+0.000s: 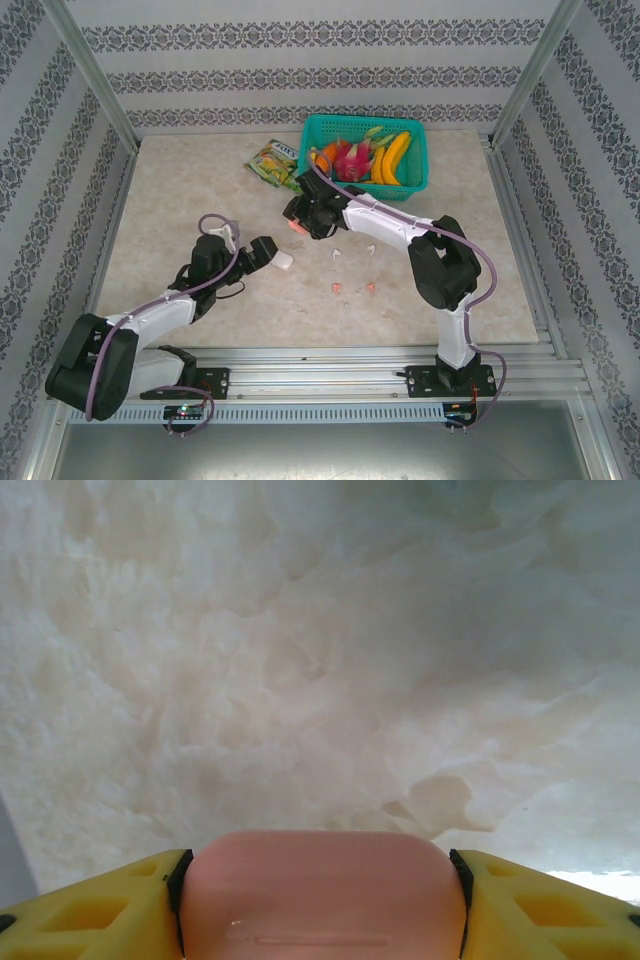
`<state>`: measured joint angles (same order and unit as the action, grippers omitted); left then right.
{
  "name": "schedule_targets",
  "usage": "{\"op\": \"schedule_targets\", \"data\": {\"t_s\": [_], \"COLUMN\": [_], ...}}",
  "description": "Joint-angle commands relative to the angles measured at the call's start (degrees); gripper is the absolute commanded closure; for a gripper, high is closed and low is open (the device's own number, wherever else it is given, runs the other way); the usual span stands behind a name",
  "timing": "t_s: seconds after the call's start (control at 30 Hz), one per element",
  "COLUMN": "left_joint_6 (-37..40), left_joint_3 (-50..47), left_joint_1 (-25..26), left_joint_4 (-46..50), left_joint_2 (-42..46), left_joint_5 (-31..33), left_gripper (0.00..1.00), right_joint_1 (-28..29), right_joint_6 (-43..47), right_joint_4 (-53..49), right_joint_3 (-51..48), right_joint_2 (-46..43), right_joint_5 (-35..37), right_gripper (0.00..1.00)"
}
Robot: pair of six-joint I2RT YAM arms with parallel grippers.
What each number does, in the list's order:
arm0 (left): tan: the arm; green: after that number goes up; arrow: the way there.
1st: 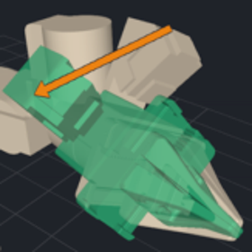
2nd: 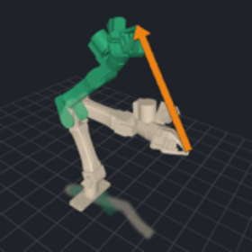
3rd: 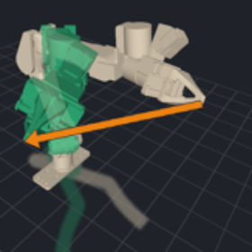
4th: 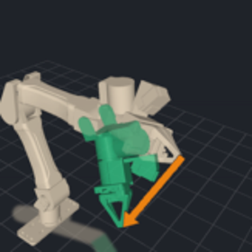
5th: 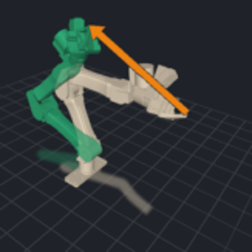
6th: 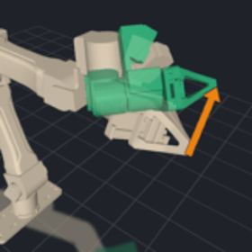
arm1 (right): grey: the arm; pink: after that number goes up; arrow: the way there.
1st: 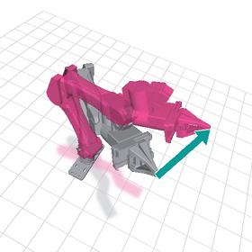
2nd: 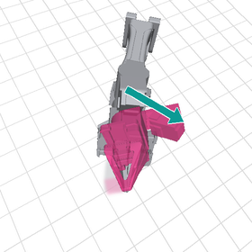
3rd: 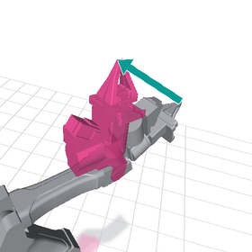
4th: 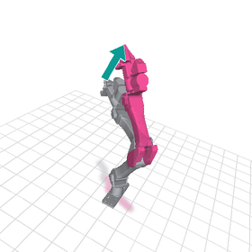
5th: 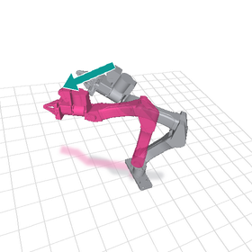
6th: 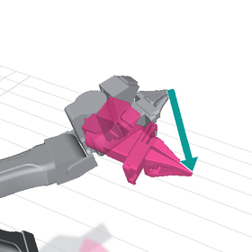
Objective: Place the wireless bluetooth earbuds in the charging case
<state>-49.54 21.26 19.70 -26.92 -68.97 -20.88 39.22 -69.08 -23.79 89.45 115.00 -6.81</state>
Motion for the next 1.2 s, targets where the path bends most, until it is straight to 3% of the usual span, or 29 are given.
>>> {"op": "schedule_targets", "data": {"t_s": [0.0, 0.33, 0.67, 0.93, 1.17], "left_joint_6": [3.9, 4.5, 5.5, 4.7, 4.7], "left_joint_3": [3.3, 8.9, 13.0, 13.7, 14.0], "left_joint_1": [2.5, 5.1, 5.2, 5.3, 5.3], "left_joint_4": [-6.2, -12.5, -13.2, -15.0, -14.6], "left_joint_2": [-1.8, -13.0, -18.1, -21.1, -21.0], "left_joint_5": [3.8, 4.3, 4.7, 4.6, 4.9], "left_gripper": [0.15, 0.32, 0.44, 0.6, 0.66], "right_joint_1": [-0.2, -0.2, -0.2, -0.4, -0.6], "right_joint_6": [-3.9, -8.0, -9.7, -10.1, -10.5], "right_joint_4": [3.2, 6.3, 8.2, 8.8, 9.5], "right_joint_3": [-0.3, -1.8, -3.7, -4.4, -5.3], "right_joint_2": [-1.4, -2.1, -3.0, -3.6, -3.6], "right_joint_5": [-3.4, -5.9, -7.2, -7.4, -7.5], "right_gripper": [0.39, 0.39, 0.4, 0.4, 0.4]}}
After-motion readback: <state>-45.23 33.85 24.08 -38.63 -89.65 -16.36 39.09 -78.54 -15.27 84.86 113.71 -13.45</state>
